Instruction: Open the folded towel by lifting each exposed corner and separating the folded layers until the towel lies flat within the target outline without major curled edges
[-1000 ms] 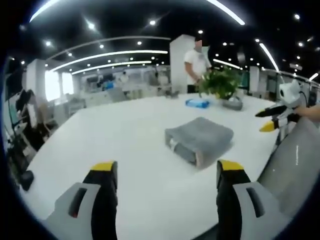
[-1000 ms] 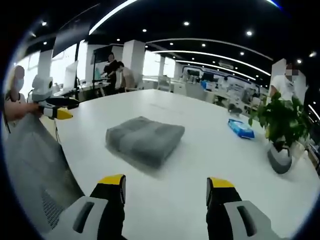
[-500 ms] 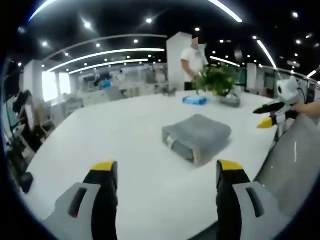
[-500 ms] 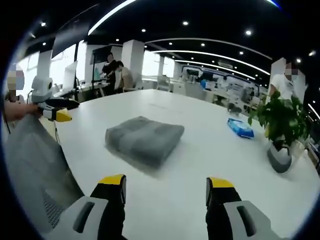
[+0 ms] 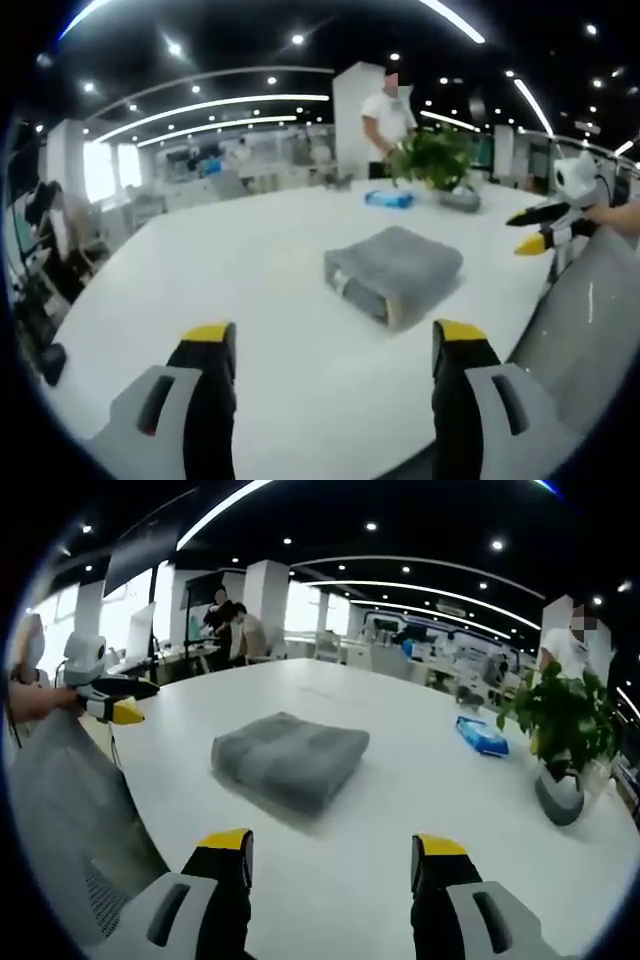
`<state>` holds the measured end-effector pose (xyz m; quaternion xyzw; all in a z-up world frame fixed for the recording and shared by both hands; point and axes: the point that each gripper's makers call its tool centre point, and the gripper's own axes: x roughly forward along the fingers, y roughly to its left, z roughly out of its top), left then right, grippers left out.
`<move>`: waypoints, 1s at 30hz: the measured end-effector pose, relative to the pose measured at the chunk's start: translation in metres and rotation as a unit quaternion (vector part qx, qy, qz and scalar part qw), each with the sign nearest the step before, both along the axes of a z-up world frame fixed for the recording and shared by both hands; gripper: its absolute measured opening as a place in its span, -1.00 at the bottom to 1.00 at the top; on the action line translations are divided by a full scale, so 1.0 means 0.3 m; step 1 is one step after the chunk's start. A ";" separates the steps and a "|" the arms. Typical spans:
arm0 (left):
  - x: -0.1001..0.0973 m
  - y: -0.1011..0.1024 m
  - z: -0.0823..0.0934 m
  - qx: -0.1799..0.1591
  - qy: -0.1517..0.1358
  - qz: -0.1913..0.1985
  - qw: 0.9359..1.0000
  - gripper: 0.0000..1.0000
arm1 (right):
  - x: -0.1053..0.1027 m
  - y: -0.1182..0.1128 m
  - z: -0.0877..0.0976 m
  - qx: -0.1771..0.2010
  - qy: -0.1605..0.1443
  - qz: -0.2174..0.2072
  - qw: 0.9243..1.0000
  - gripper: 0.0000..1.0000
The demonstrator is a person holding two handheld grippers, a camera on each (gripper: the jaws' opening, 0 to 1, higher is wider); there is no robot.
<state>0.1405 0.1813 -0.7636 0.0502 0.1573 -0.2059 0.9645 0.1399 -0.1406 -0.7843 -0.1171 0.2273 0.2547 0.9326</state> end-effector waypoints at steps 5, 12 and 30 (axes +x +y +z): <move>0.000 0.001 0.006 -0.002 -0.003 0.002 1.000 0.61 | 0.001 0.000 0.003 0.001 -0.002 0.000 1.000 0.27; 0.004 0.015 0.021 -0.012 -0.014 0.013 1.000 0.61 | 0.009 -0.003 0.033 0.016 -0.019 -0.010 1.000 0.31; 0.008 0.017 0.036 -0.030 -0.006 0.023 0.999 0.32 | 0.011 0.017 0.054 0.015 -0.012 -0.008 1.000 -0.05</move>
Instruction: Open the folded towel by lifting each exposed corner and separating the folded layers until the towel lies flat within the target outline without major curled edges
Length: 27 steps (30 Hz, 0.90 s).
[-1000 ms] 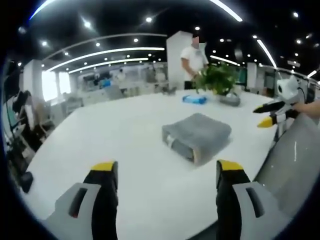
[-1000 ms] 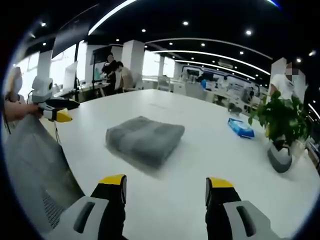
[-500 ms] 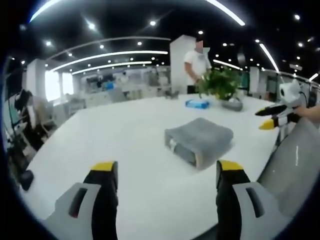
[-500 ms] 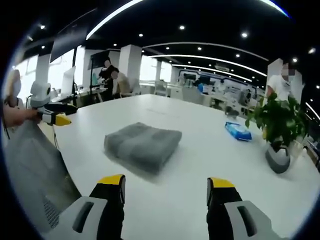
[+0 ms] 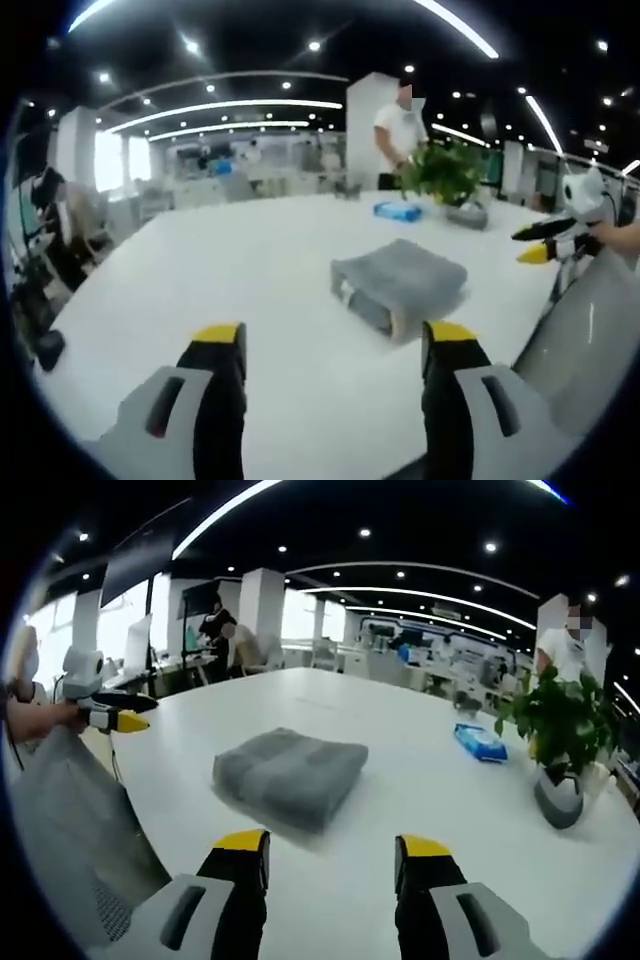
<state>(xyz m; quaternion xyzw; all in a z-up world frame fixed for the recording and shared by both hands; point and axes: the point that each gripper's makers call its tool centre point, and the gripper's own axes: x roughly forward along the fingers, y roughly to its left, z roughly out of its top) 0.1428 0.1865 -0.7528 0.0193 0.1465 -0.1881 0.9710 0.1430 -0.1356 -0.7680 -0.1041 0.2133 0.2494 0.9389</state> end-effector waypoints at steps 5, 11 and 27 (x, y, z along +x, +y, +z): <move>-0.006 0.004 -0.032 0.024 0.035 0.000 0.999 0.14 | 0.019 -0.002 0.010 0.006 0.014 0.003 1.000 -0.22; 0.021 -0.005 -0.026 0.054 0.070 -0.011 0.996 -0.12 | 0.106 -0.034 0.055 0.039 0.044 -0.014 0.998 -0.48; 0.208 -0.205 -0.058 0.062 0.103 -0.089 0.989 -0.41 | 0.275 0.066 -0.029 0.038 0.118 0.031 0.992 -0.76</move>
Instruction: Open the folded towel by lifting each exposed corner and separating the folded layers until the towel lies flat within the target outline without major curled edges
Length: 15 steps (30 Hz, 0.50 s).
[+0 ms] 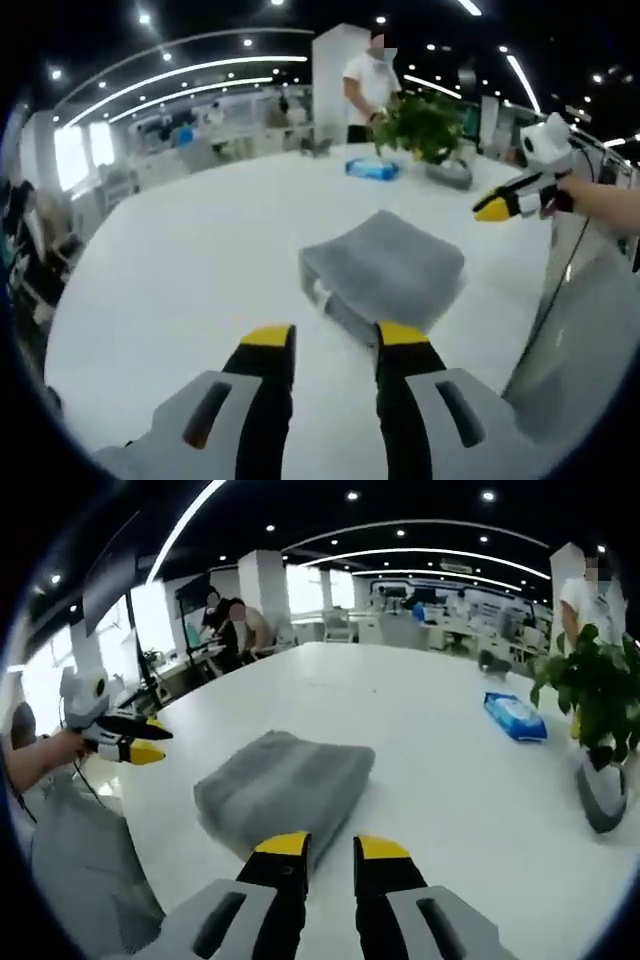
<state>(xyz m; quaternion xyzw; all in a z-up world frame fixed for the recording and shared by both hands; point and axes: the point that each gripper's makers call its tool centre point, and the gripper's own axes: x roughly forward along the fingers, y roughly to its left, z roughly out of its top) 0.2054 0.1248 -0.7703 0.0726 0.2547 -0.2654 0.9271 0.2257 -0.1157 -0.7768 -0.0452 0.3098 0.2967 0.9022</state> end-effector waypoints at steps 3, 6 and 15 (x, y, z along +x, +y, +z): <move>0.016 -0.030 -0.015 -0.002 0.006 -0.008 1.000 -0.43 | 0.015 0.010 -0.010 -0.001 0.007 0.000 1.000 -0.77; 0.037 -0.080 -0.042 0.000 0.018 -0.022 1.000 -0.46 | 0.051 0.035 -0.047 0.004 0.032 0.000 0.999 -0.77; 0.097 -0.160 -0.108 -0.005 0.043 -0.040 0.998 -0.53 | 0.133 0.054 -0.098 0.006 0.069 -0.002 0.998 -0.77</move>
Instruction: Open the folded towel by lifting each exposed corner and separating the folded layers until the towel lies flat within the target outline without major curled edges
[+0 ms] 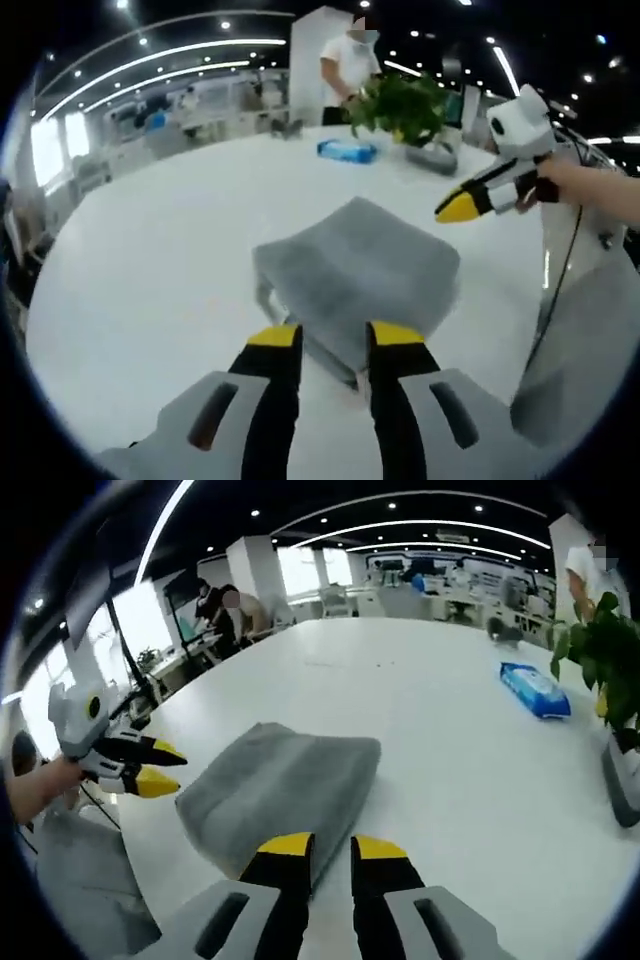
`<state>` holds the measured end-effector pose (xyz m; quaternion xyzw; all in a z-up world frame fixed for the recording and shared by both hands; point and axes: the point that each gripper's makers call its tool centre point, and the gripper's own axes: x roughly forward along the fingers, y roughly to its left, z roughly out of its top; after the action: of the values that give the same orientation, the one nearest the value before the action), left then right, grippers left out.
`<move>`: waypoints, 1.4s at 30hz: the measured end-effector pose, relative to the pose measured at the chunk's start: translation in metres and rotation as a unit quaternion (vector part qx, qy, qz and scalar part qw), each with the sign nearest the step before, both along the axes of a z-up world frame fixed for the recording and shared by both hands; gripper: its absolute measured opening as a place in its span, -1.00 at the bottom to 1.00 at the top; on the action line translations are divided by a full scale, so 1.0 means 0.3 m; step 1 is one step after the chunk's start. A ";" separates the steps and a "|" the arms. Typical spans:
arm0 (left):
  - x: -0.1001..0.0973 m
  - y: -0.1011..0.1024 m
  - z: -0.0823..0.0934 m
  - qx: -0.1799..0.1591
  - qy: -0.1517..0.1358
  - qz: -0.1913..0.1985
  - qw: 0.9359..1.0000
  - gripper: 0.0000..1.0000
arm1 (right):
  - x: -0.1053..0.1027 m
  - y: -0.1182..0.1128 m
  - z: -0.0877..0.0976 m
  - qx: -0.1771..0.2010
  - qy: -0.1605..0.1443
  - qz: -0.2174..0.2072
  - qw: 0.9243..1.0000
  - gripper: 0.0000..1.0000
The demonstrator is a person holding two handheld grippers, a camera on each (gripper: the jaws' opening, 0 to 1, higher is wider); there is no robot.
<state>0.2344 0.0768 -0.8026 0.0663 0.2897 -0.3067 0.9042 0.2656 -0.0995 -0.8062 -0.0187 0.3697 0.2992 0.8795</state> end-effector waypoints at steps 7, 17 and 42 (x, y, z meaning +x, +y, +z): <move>0.025 -0.029 -0.041 0.010 0.010 -0.005 1.000 -0.55 | 0.087 0.025 -0.008 0.001 0.007 0.003 1.000 -0.77; 0.034 -0.073 -0.108 0.046 0.006 -0.028 0.999 -0.56 | 0.242 0.066 -0.047 0.004 0.027 0.003 1.000 -0.76; 0.035 -0.082 -0.143 0.107 -0.026 -0.040 0.993 -0.66 | 0.312 0.111 -0.101 0.043 0.071 0.000 0.997 -0.92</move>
<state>0.2451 0.0522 -0.8454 0.1825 0.2939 -0.3083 0.8862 0.3591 -0.0663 -0.8366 0.0408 0.4183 0.3155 0.8508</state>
